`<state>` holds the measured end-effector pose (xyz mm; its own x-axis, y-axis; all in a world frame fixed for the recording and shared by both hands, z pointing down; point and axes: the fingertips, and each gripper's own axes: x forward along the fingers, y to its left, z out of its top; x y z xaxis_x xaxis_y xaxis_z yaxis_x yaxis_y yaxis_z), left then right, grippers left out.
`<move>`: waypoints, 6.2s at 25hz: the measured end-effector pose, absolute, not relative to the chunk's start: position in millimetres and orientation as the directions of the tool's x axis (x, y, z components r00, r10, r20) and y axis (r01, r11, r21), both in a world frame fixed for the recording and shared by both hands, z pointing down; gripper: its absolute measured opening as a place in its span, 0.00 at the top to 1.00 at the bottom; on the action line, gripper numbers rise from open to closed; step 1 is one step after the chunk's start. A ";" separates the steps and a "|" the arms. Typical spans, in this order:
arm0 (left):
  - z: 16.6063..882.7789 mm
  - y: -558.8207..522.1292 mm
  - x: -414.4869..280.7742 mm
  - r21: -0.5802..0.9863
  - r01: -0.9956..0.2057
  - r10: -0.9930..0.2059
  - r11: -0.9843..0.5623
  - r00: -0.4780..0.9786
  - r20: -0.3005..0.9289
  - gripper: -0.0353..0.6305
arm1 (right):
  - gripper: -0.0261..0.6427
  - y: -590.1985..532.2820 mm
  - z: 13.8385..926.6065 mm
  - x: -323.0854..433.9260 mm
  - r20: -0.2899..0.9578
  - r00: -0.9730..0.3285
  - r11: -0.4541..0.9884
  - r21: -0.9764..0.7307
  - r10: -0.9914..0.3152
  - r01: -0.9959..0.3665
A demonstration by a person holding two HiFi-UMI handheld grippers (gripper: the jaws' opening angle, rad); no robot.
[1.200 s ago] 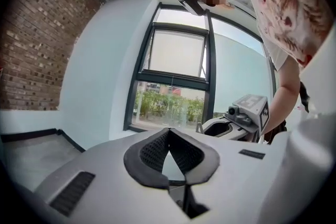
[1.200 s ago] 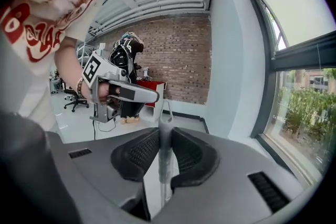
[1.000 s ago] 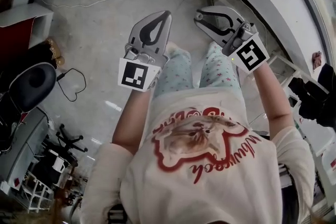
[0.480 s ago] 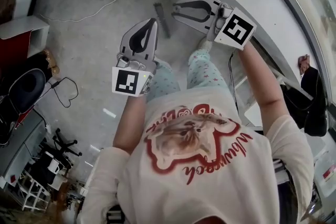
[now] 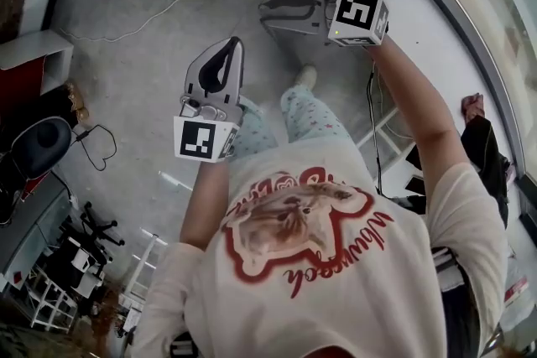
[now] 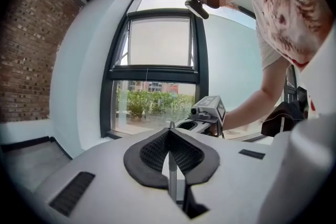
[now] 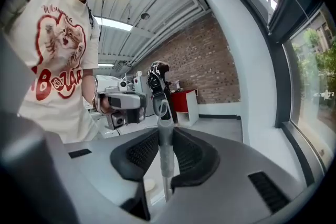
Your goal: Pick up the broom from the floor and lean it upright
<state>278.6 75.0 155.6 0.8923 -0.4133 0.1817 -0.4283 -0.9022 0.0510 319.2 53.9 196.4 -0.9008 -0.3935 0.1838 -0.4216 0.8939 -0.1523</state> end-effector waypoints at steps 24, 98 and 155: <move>263.9 14.9 432.1 0.222 -0.107 -0.067 -0.969 0.981 0.181 0.92 | 0.80 -5.0 268.9 434.5 0.038 -0.945 0.906 -0.275 -0.325 -0.323; 66.0 121.1 340.3 0.123 0.029 0.021 -0.992 0.997 -0.068 0.92 | 0.92 98.6 45.1 411.1 -0.026 -0.003 0.007 -0.156 -1.000 -0.988; 29.1 481.0 -32.3 0.102 0.168 0.160 -0.981 0.984 -0.080 0.92 | 0.92 483.5 22.6 7.4 0.032 0.096 -0.097 -0.056 -0.995 -0.994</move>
